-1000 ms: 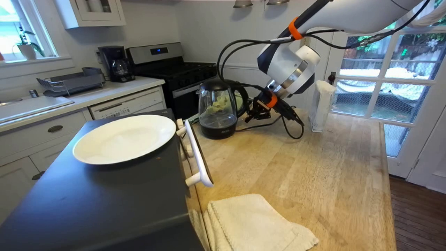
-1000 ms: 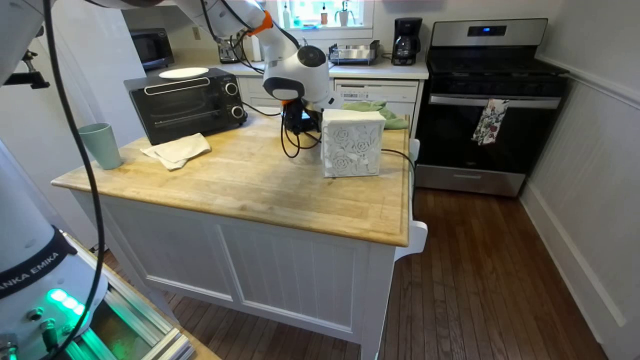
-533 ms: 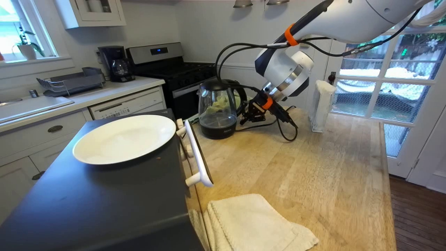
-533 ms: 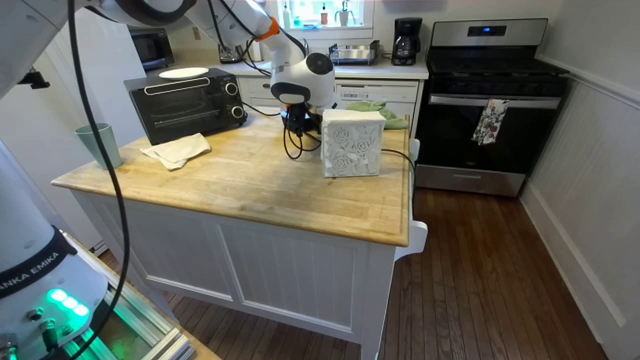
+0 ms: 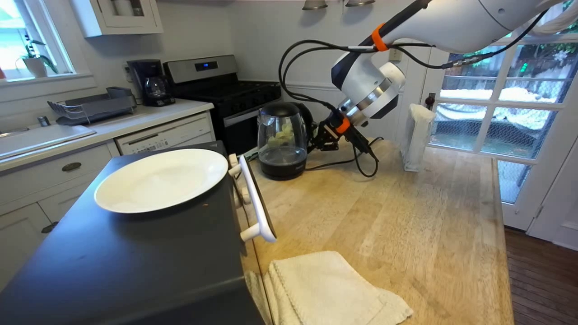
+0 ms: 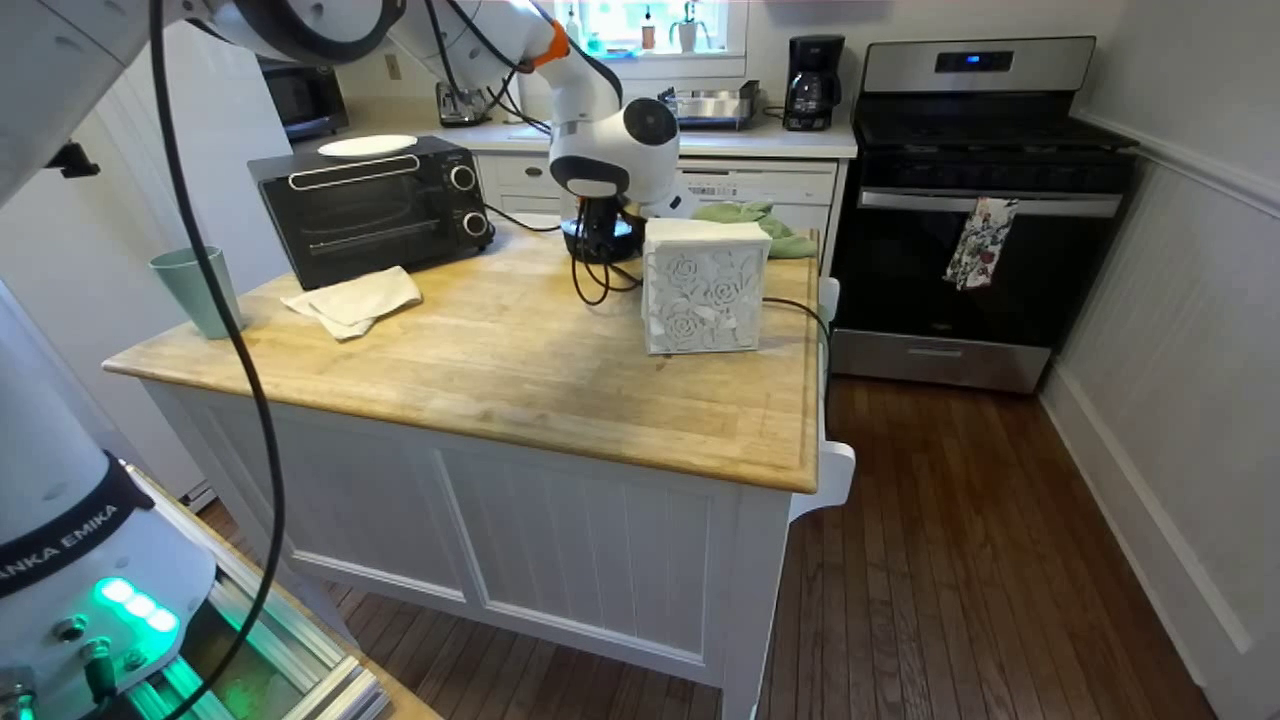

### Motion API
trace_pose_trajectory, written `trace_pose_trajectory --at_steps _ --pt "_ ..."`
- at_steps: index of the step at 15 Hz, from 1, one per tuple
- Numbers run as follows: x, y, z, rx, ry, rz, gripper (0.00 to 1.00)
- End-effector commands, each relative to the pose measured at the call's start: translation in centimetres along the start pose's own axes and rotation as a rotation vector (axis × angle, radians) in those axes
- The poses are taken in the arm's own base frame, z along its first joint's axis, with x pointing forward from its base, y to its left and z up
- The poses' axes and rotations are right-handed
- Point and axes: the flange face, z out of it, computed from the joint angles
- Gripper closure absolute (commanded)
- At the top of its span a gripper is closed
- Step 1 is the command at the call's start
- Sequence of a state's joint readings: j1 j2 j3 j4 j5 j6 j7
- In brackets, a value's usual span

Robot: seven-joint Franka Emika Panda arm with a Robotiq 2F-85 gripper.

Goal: Rotate the electric kettle a little in the anticlockwise direction

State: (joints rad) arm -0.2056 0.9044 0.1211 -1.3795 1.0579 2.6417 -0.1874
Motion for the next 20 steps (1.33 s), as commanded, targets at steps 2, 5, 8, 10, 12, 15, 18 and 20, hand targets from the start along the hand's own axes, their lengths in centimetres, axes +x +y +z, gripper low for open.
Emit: trace_pose_trajectory --at_steps 2,5,8,10,12,15,18,20 --pt "1.4 0.8 -0.3 -0.006 0.015 0.057 1.0" --pt "1.5 1.9 -1.1 -0.06 0.026 0.102 1.0" --pt "0.9 1.7 -2.0 -0.076 0.02 0.116 1.0" --pt "0.0 0.8 -3.1 -0.075 0.006 0.104 1.0" --pt "-1.4 -0.3 -4.7 -0.098 0.025 0.074 0.74" --pt "-4.0 -2.0 -7.7 -0.175 0.019 0.041 0.61" --pt "-6.0 -3.8 -11.3 -0.266 0.088 -0.022 0.41" --pt "-7.3 -4.7 -13.7 -0.314 0.114 -0.123 0.27"
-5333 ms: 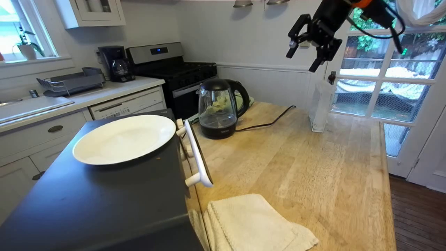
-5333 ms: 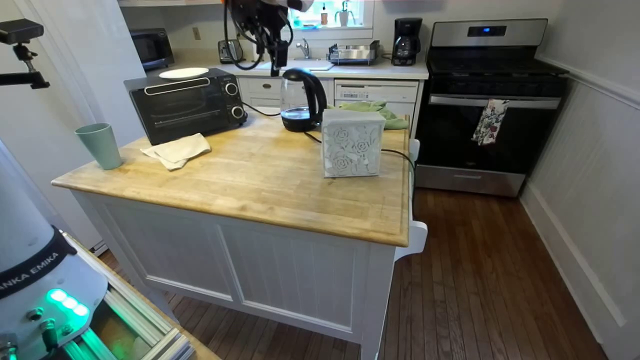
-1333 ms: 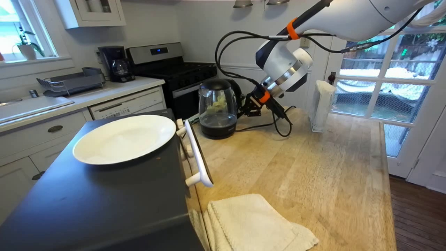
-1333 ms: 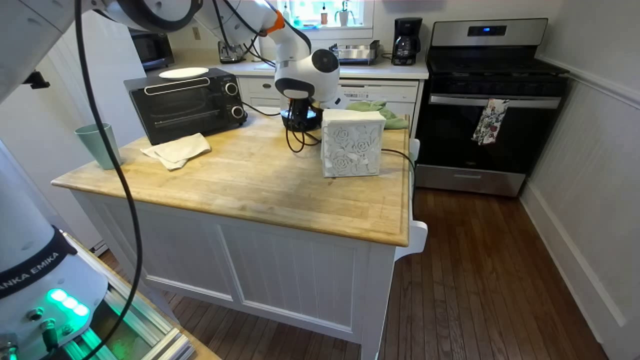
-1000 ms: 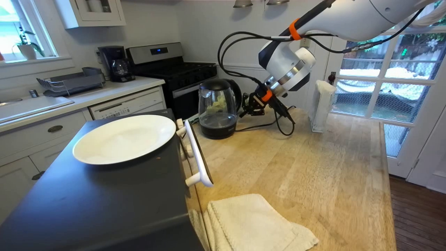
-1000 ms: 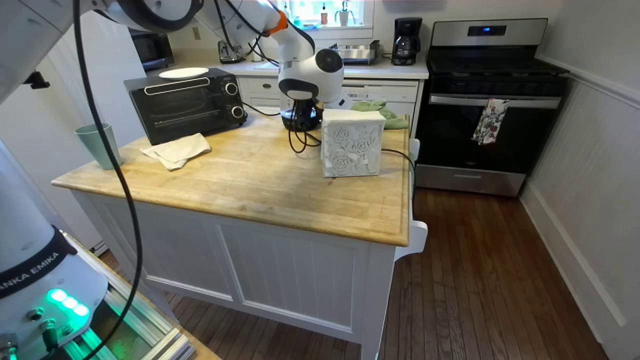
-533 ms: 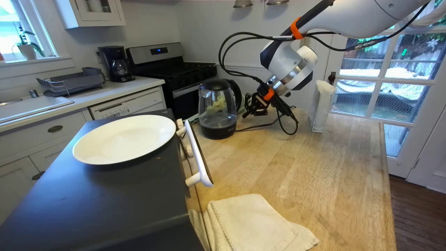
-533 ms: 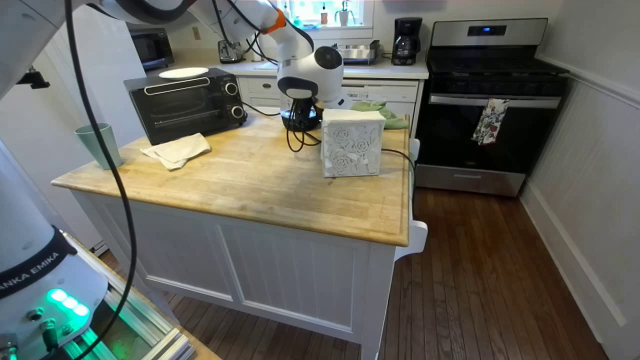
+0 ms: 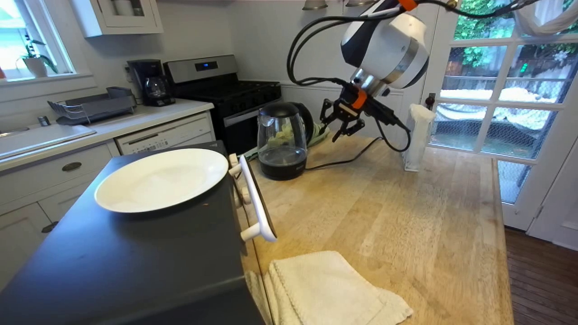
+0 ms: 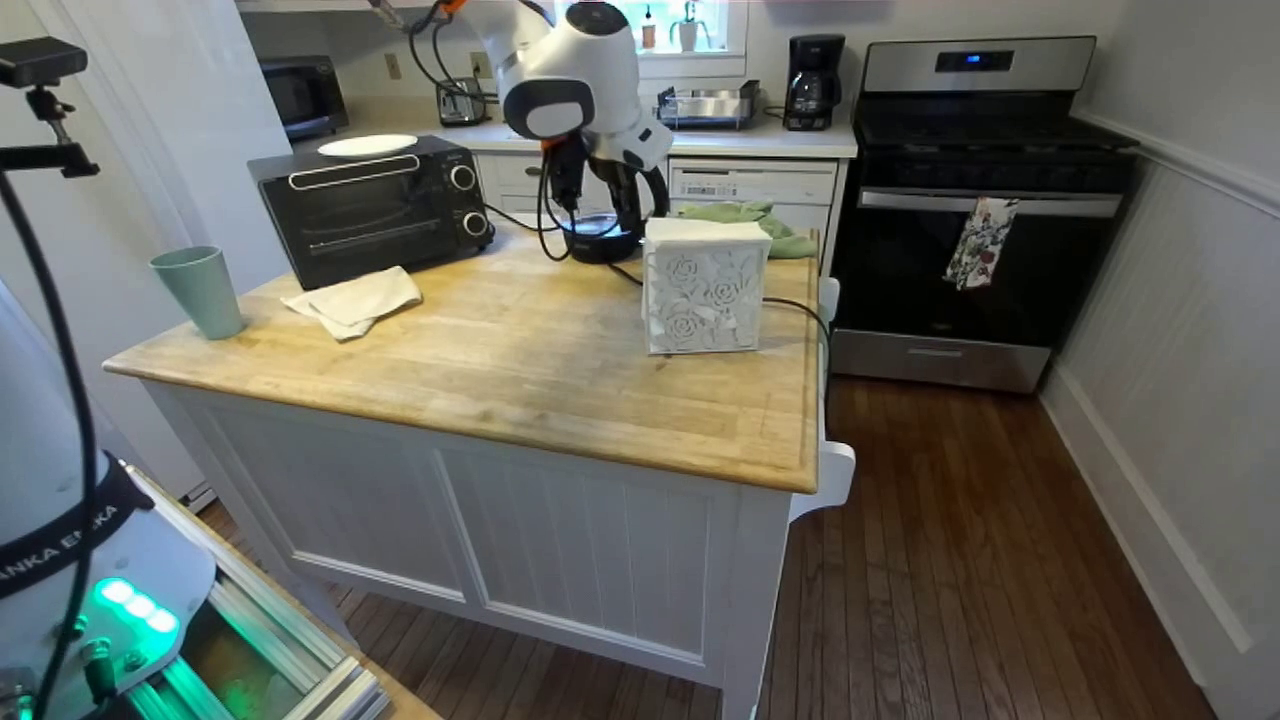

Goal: Rotate the electric kettle a little in the anticlockwise direction

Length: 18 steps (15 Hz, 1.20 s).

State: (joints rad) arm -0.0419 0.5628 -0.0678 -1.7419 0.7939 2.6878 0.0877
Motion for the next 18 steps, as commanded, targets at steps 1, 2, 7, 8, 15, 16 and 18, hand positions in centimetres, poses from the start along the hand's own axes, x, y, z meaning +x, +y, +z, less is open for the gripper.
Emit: trace_pose_trajectory --at_steps 1,2,7,8,15,16,18 --pt "-3.2 0.4 -6.0 -0.118 0.068 -0.123 0.2" --pt "-3.8 0.3 -7.4 -0.149 0.054 -0.186 0.12" --pt "-5.0 0.8 -14.0 -0.29 0.069 -0.465 0.0" --pt "-5.0 0.7 -15.5 -0.301 0.093 -0.538 0.0" --pt "-5.1 -1.0 -22.7 -0.2 0.14 -0.741 0.0" --pt "-5.7 -1.2 -24.6 -0.173 0.141 -0.77 0.0" --pt "-6.7 -1.3 -26.7 -0.147 0.145 -0.796 0.0"
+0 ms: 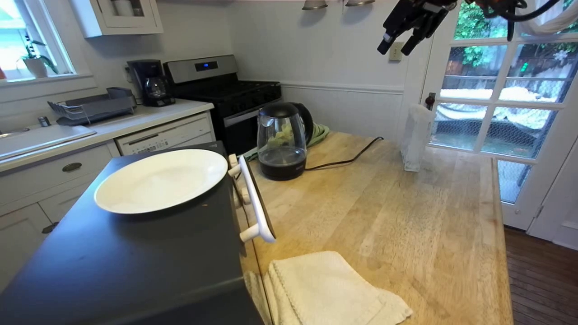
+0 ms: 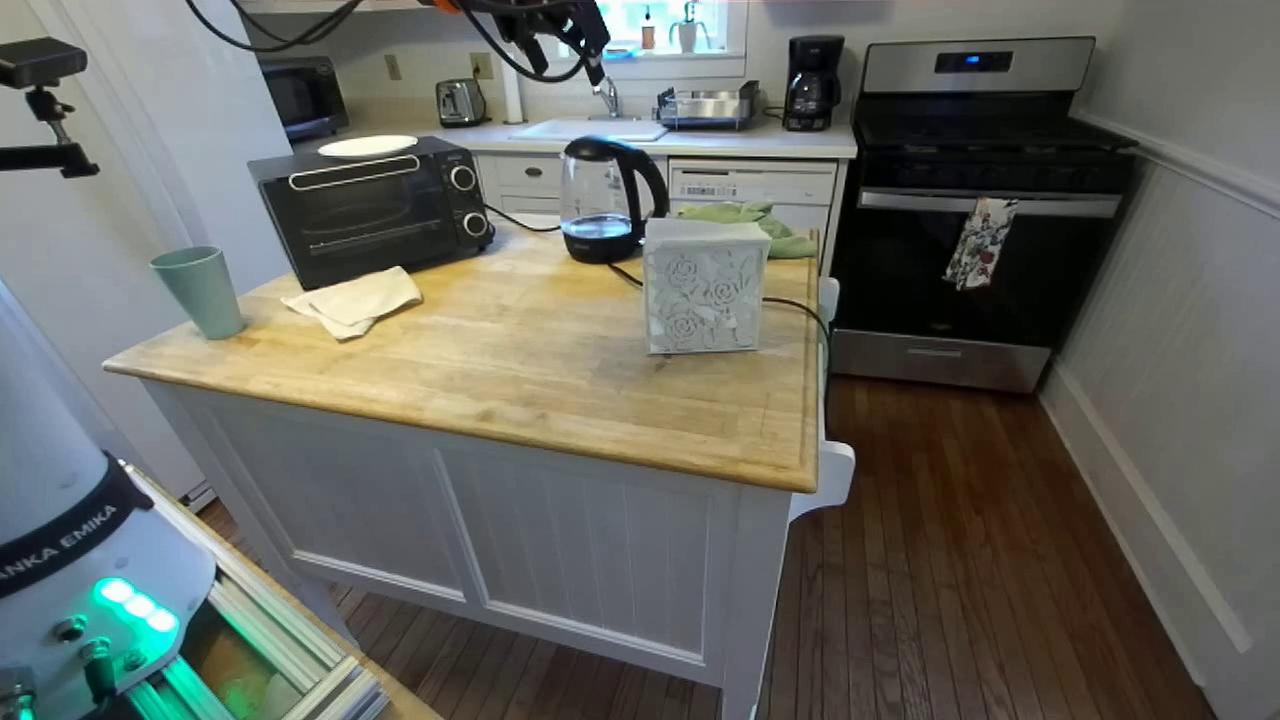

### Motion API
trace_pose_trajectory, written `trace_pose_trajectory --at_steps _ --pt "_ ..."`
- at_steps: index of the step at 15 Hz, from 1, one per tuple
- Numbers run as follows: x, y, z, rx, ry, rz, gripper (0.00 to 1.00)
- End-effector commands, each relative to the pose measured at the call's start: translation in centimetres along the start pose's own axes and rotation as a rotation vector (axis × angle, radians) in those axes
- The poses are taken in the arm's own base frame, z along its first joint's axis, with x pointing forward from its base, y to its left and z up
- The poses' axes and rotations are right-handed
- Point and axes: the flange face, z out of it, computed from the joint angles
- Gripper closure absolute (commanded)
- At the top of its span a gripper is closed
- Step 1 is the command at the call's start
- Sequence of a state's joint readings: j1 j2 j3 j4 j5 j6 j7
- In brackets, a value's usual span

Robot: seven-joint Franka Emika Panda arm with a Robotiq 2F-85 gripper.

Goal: Rotate the electric kettle a little in the anticlockwise direction

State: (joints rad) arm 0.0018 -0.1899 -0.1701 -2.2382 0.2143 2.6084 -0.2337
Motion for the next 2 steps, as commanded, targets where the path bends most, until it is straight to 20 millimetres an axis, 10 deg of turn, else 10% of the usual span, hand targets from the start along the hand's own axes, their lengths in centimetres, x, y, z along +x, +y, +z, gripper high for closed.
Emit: trace_pose_trajectory --at_steps 1,2 --pt "-0.26 -0.1 -0.3 0.001 0.0 -0.003 0.0" --pt "-0.47 -0.13 -0.21 0.002 -0.003 -0.006 0.0"
